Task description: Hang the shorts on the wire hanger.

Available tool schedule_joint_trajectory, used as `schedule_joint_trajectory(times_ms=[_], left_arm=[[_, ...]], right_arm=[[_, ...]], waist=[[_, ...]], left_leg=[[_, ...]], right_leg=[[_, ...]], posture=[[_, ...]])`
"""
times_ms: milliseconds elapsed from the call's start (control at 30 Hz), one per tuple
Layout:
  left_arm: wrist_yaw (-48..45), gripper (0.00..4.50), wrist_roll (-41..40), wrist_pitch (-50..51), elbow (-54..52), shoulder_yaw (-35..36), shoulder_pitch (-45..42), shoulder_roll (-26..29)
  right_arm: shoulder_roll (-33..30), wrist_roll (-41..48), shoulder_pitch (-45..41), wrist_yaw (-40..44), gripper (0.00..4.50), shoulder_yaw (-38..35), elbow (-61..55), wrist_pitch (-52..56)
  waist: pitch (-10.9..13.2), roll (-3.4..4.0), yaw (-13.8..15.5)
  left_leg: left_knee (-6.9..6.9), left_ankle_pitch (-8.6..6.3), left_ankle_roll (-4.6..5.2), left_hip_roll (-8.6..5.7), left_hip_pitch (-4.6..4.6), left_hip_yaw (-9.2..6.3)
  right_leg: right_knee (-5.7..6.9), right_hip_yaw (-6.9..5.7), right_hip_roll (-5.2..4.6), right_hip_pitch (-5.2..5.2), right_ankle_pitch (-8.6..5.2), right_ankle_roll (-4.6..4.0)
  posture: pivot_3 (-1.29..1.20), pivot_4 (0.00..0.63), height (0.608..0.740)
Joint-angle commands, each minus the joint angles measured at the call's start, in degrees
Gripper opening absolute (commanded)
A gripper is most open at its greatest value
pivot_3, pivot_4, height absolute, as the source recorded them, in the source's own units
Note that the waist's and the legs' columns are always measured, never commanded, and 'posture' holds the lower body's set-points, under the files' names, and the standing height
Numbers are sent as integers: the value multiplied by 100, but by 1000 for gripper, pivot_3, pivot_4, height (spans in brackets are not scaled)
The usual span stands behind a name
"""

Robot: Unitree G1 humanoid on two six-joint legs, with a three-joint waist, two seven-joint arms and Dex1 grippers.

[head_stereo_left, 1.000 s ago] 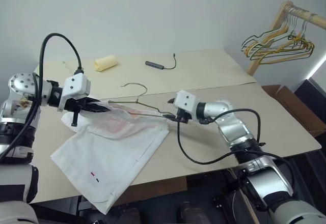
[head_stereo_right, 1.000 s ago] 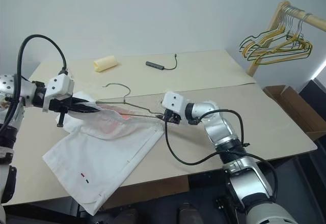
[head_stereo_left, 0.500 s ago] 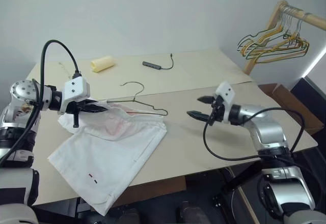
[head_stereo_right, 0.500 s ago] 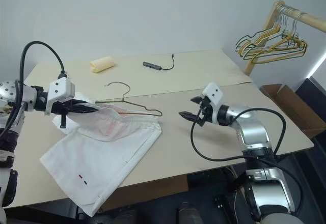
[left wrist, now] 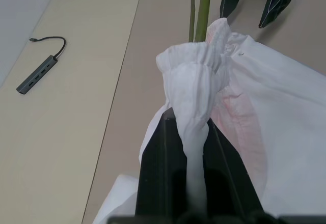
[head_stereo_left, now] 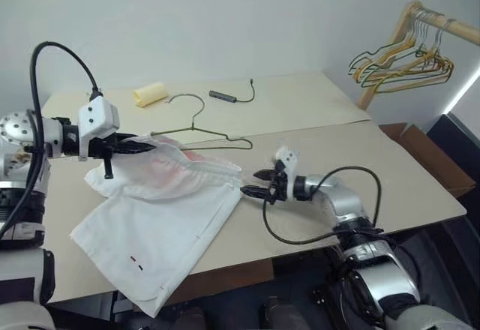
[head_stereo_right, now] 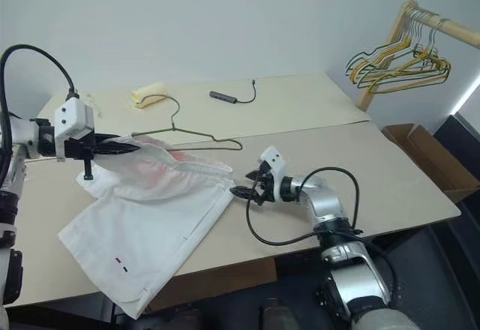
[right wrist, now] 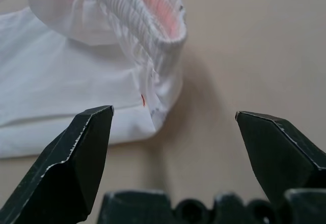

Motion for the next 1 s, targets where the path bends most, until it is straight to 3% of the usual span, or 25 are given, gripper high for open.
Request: schedule_joint_trajectory(times_ms=[33, 100, 200, 533, 733, 1000], left_arm=[[113, 0, -57, 30, -217, 187, -41, 59], [134, 0, -57, 39, -239, 189, -34, 55], [177, 0, -52, 52, -245, 176, -63, 32], [215, 0, -116, 13, -230, 242, 23, 37], [-653, 0, -932, 465, -486, 546, 227, 196], [-493, 0, -635, 285, -295, 435, 200, 213]], right_arm=[[196, -4, -331, 22, 4469, -82, 488, -308], [299, 68, -474, 131, 4308, -129, 717, -272], [384, -34, -552, 243, 3640, -16, 824, -356], [274, -88, -605, -5, 98, -194, 1027, -322], [-132, -41, -546, -245, 16, -466, 881, -355], [-1105, -99, -435, -30, 16, -651, 455, -619]], waist=[[0, 0, 19], [0, 0, 22], [0, 0, 19], [0, 0, 13], [0, 0, 5], [0, 0, -5]], left_leg=[[0, 0, 0, 0, 0, 0], [0, 0, 0, 0, -1, 0], [0, 0, 0, -1, -3, 0], [0, 0, 0, 0, -2, 0], [0, 0, 0, 0, -5, 0], [0, 0, 0, -1, 0, 0]], right_leg=[[0, 0, 0, 0, 0, 0], [-1, 0, -1, 0, 2, -2], [-1, 0, -1, 0, 2, -3], [2, 0, -1, -1, 3, -3], [1, -1, -1, -2, 3, -4], [0, 0, -1, -1, 2, -3]], posture=[[20, 0, 740], [21, 0, 740], [26, 0, 740], [17, 0, 740], [1, 0, 740], [-18, 0, 740]])
